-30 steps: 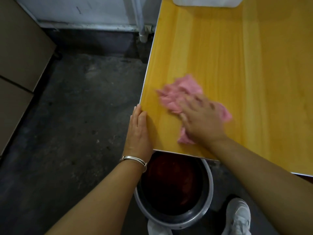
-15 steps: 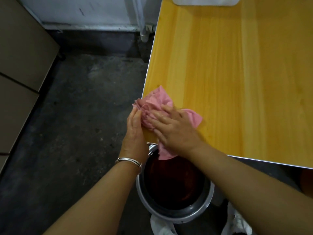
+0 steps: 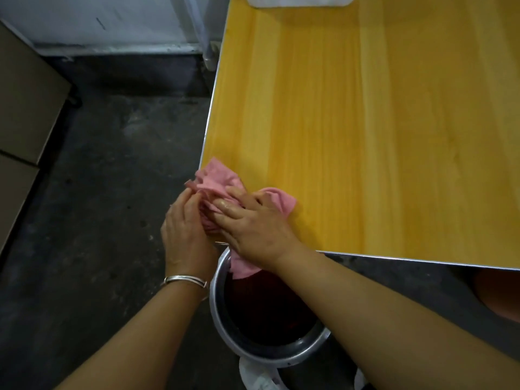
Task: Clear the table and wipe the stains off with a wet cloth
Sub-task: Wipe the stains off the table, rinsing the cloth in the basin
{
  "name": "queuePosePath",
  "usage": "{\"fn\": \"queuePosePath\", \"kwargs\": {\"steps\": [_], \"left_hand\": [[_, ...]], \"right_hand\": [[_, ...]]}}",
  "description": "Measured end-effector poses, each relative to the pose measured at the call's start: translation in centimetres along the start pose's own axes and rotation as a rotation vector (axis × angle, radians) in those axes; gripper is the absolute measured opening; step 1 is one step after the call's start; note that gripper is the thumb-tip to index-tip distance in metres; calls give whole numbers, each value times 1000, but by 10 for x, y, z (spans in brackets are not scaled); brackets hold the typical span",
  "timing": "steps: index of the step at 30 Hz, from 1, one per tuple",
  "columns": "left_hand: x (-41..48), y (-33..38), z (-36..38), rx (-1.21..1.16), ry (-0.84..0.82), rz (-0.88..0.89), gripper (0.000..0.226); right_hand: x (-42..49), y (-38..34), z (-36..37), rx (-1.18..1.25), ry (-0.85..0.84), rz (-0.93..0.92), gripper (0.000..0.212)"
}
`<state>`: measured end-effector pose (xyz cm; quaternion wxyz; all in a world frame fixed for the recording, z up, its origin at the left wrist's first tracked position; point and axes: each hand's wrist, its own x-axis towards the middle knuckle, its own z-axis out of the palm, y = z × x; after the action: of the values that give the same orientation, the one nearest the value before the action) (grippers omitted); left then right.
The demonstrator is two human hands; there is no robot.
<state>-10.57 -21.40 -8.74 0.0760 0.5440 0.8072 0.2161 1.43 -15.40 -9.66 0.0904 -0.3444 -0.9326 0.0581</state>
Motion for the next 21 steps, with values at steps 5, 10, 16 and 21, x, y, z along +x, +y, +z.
{"fn": "queuePosePath", "kwargs": {"steps": [5,10,16,21], "left_hand": [[-1,61,24,51,-62,274,44],[-13,119,52,1,-178,508,28],[-19,136,61,-16,-193,593,14],[-22,145,66,24,-180,601,9]], "right_hand": [[-51,75,-16,-56,13,289,42],[-97,155,-39,-120,18,723,51],[-81,131,-32,-178,34,534,44],[-89,155,-36,-100,23,220,43]]}}
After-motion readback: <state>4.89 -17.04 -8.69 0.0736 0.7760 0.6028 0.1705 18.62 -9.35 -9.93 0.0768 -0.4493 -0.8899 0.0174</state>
